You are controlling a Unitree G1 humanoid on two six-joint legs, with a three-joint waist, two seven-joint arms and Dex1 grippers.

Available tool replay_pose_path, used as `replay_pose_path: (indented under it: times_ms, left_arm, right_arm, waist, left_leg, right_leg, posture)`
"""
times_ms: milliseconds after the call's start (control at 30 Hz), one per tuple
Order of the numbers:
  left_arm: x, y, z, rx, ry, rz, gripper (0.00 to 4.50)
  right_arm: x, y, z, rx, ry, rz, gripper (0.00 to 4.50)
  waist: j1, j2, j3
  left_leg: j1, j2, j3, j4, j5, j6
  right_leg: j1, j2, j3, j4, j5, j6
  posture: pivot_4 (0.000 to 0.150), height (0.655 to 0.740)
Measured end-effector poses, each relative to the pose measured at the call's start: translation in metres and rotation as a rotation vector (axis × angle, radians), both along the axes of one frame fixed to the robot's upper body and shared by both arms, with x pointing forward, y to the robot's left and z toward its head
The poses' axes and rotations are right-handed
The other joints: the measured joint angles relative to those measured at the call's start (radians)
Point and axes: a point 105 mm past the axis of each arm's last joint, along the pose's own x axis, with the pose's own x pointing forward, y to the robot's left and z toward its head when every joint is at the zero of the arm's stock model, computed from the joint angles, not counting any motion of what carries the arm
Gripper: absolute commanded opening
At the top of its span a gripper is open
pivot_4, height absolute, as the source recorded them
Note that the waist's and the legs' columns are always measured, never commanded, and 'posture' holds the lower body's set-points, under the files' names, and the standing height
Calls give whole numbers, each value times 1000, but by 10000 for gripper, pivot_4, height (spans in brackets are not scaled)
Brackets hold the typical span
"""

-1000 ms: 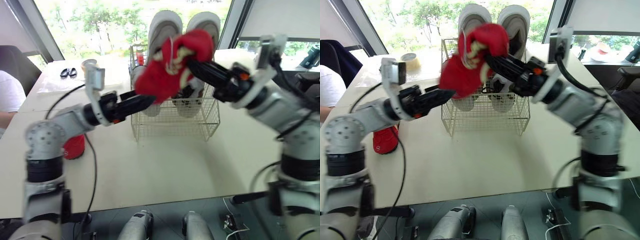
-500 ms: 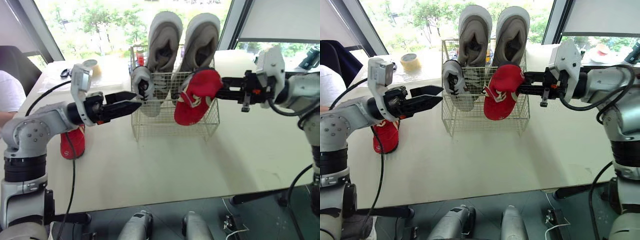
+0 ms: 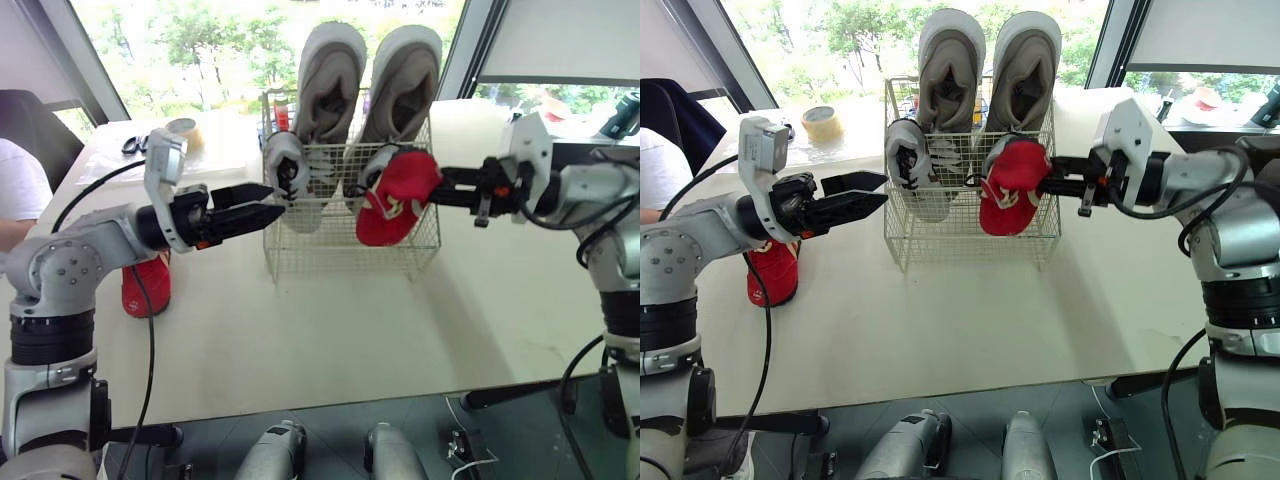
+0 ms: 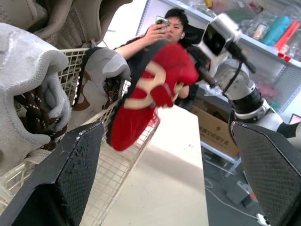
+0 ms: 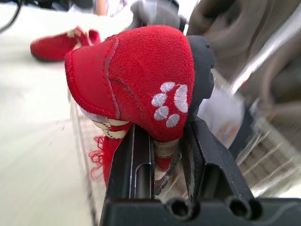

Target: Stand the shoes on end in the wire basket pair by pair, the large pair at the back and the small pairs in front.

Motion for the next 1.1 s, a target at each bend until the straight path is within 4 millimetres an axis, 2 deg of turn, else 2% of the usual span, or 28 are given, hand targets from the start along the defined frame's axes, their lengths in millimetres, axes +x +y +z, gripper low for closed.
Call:
replay_pose_path:
  times_ms: [100, 267, 300, 333, 500, 600, 667, 800, 867, 933, 1000, 1067, 1100]
  left_arm:
    - [0, -1, 0, -4, 1, -5, 44678]
    - [0, -4, -1, -11, 0, -13, 44678]
    - [-1, -4, -1, -9, -1, -15, 45000]
    - [-1, -5, -1, -7, -5, -16, 45000]
    - [-2, -6, 0, 5, -16, -13, 45000]
    - [-2, 0, 0, 27, -15, 13, 45000]
    - [-1, 8, 1, 44, -13, 53, 45000]
    - [3, 27, 5, 70, -16, 175, 45000]
    - [11, 43, 10, 88, -28, 300, 45000]
    - [21, 59, 10, 117, -17, 426, 45000]
    - [40, 83, 4, 206, 32, 626, 45000]
    - [63, 110, -3, 289, 115, 863, 45000]
    - [69, 122, -7, 322, 147, 955, 45000]
  right_arm:
    - [1, 0, -20, 9, 54, -4, 3624]
    - [7, -4, -28, 26, 17, -33, 3624]
    - [8, -7, -29, 24, 6, -45, 13581]
    - [7, -9, -30, 23, 1, -54, 17010]
    - [-4, -15, -41, -17, 23, -69, 43316]
    - [-15, -25, -37, -53, 38, -106, 44275]
    - [-22, -33, -26, -78, 15, -140, 44275]
    - [-38, -43, 12, -111, -80, -177, 44275]
    - [-43, -41, 32, -100, -131, -173, 44275]
    - [-46, -34, 48, -87, -174, -143, 44275]
    - [-50, -20, 65, -70, -214, -84, 44275]
    - [-56, 7, 79, -68, -263, 29, 44275]
    - [-59, 19, 79, -80, -273, 85, 44275]
  waist:
    - [-2, 1, 0]
    - [-3, 1, 0]
    - [-3, 0, 0]
    - [-3, 0, 0]
    - [-1, 0, 0]
    - [1, 0, 0]
    - [0, 1, 0]
    - [-3, 1, 0]
    - [-3, 1, 0]
    - [-2, 1, 0]
    - [-2, 1, 0]
    - [-2, 0, 1]
    - [-2, 0, 0]
  left_leg:
    - [0, 0, 0, -1, 1, -1]
    - [0, 0, 0, -1, 1, -2]
    - [0, 0, 0, 0, 1, -2]
    - [0, 0, 0, 0, 1, -2]
    - [0, 0, 0, 0, 1, -2]
    - [0, 0, 0, 0, 1, -1]
    - [0, 0, 0, 0, -1, 1]
    - [0, 1, 0, -1, -1, 2]
    - [0, 0, 0, -1, -1, 2]
    - [0, 1, 0, -1, -1, 2]
    - [0, 0, 0, -1, -1, 2]
    - [0, 0, 0, -1, -1, 2]
    - [0, 0, 0, -1, -2, 2]
  right_leg:
    - [-1, 0, 0, 0, 0, 0]
    - [-1, 0, 0, 0, 0, 0]
    - [-1, 0, 0, 0, 0, 0]
    - [0, 0, 0, 0, 0, 0]
    - [0, 0, 0, 0, 0, 0]
    - [0, 0, 0, 0, 0, 0]
    - [-1, 0, 0, 0, 0, 0]
    - [-1, 0, 0, 0, 0, 0]
    - [-1, 0, 0, 0, 0, 0]
    - [-1, 0, 0, 0, 0, 0]
    - [-1, 0, 0, 0, 0, 0]
    - [-1, 0, 0, 0, 0, 0]
    - [-1, 0, 0, 0, 0, 0]
  posture:
    - [1500, 7400]
    - [1500, 7400]
    - [1500, 7400]
    - [1500, 7400]
    - [1500, 7400]
    - [1500, 7400]
    - [1500, 7400]
    - [1500, 7400]
    - [1500, 7400]
    - [1500, 7400]
    - [1500, 7400]
    - [1500, 7400]
    - [1500, 7400]
